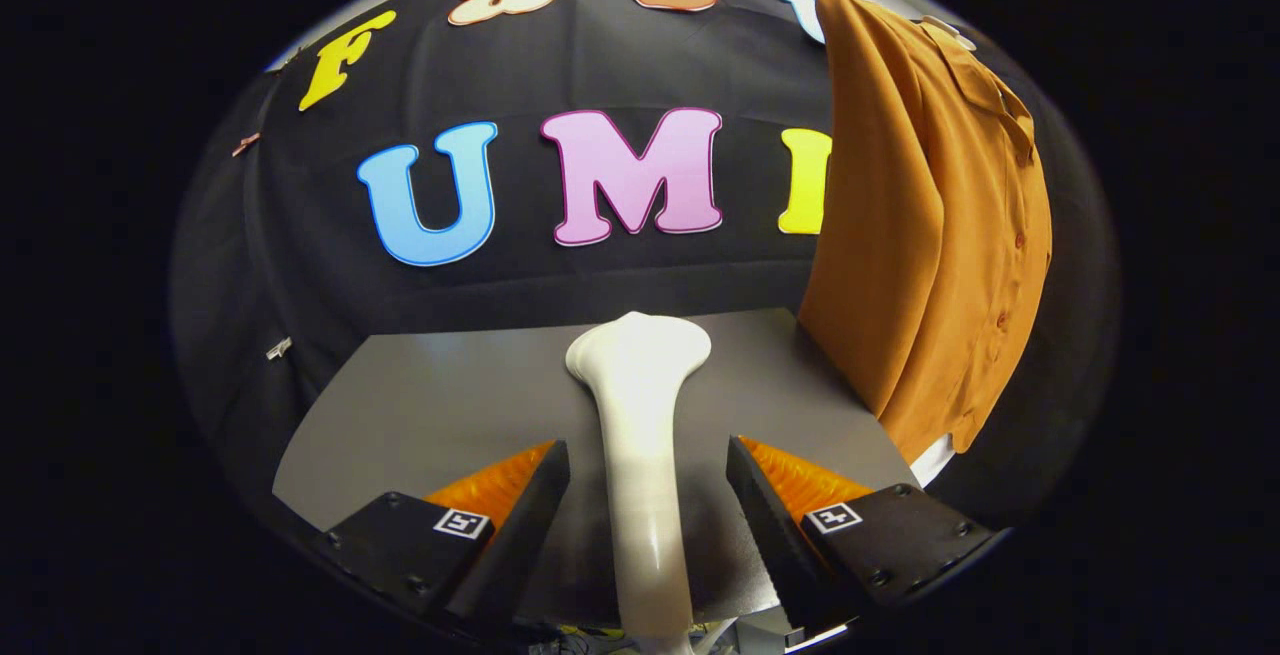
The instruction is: Iron the clothes twice with a garment steamer, once on the left side and once on the right side.
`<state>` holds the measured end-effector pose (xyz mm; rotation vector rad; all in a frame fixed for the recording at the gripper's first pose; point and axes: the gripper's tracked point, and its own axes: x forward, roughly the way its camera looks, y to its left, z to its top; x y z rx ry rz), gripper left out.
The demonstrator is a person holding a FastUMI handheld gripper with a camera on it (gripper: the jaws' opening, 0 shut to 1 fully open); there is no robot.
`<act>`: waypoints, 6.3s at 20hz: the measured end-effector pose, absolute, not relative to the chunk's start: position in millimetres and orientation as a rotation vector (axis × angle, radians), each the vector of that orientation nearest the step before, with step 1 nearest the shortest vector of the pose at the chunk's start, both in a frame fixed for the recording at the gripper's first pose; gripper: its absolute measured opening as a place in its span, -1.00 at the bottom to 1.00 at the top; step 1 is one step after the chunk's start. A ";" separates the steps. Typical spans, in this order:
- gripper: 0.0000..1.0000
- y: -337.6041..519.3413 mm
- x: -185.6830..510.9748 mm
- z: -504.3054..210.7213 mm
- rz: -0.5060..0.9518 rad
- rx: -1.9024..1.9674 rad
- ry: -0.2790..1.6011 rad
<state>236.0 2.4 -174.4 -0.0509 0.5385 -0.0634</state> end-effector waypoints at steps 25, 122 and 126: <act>-0.34 12.9 204.6 -133.3 0.001 -0.061 0.427; -0.35 -431.4 206.7 -7.1 -0.240 0.159 0.178; -0.35 -441.6 227.7 -24.4 -0.226 0.182 0.211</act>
